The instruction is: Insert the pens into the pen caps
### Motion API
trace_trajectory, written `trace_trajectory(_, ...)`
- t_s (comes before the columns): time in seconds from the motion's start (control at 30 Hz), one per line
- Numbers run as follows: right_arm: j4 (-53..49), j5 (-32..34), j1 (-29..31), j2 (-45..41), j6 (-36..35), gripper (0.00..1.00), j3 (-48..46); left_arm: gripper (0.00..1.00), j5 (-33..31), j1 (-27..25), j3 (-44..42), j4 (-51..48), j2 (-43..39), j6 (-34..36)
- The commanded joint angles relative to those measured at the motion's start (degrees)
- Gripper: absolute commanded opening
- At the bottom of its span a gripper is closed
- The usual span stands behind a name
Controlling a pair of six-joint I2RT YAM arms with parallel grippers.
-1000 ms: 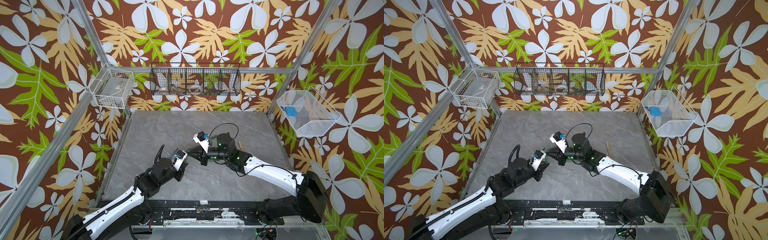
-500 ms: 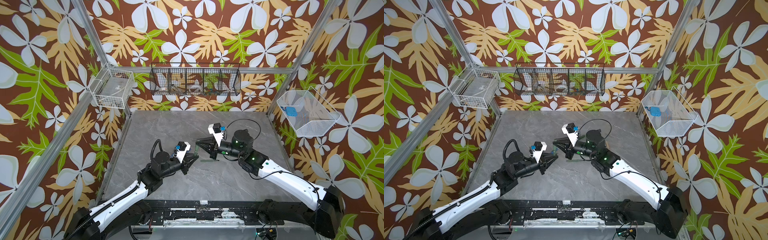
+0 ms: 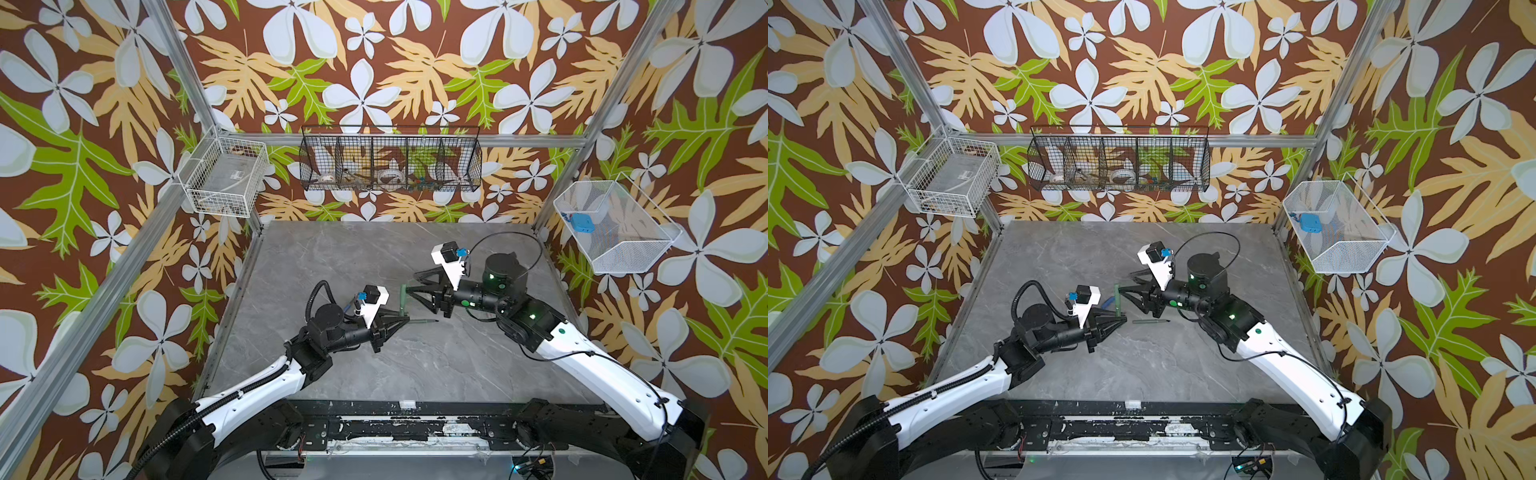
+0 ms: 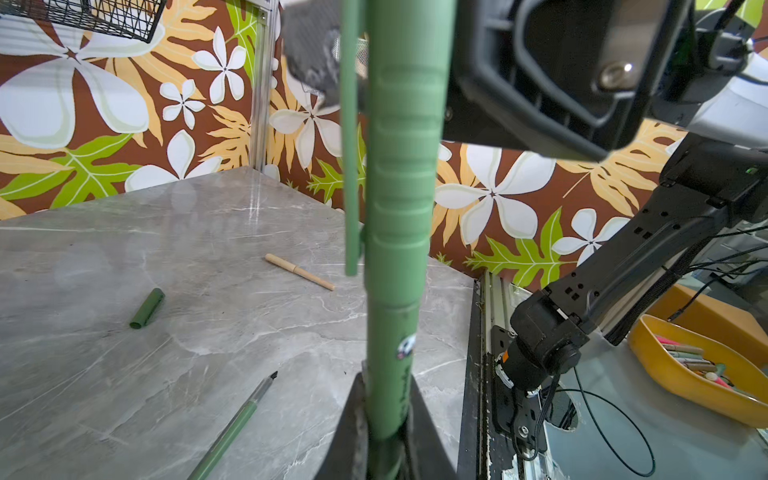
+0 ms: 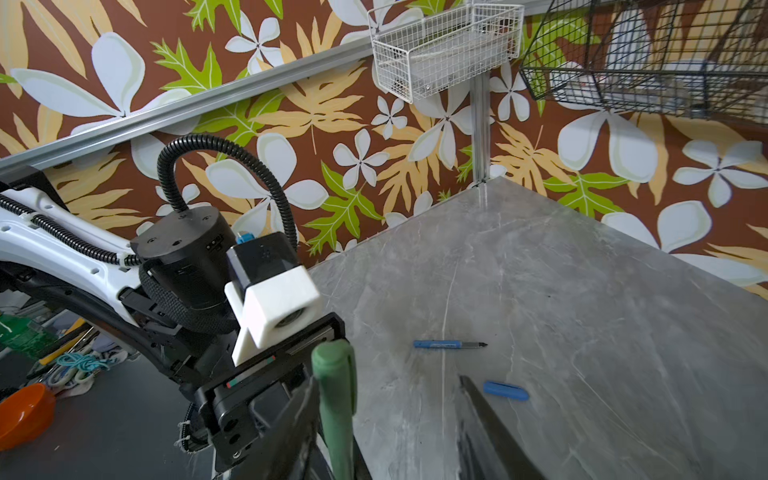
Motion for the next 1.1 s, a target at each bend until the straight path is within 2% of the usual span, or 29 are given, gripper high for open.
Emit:
trace_trajectory(0.0,1.14,0.06,-0.99,-1.31,2.32,0.54,-1.71,0.0,1.48,-0.01,-0.8,4.22,-0.38,-0.06)
trace_trajectory(0.27,10.22,-9.44,-1.33,0.89,7.91,0.61,-4.97,0.0,3.1,-0.01,-2.01,6.68,-0.1,-1.6)
trace_trajectory(0.63,12.9,-16.76,-1.25,4.35,7.1,0.63,-3.2,0.0,4.29,-0.01,-2.72,8.79,0.1,-2.89)
trace_trajectory(0.93,13.97,-19.52,-0.92,7.35,7.28,0.56,-1.27,0.0,4.8,-0.01,-2.32,8.62,1.53,-2.8)
trace_trajectory(1.07,13.95,-20.18,-0.83,7.81,7.28,0.46,-1.62,0.0,4.24,-0.01,-2.41,8.85,1.83,-2.7)
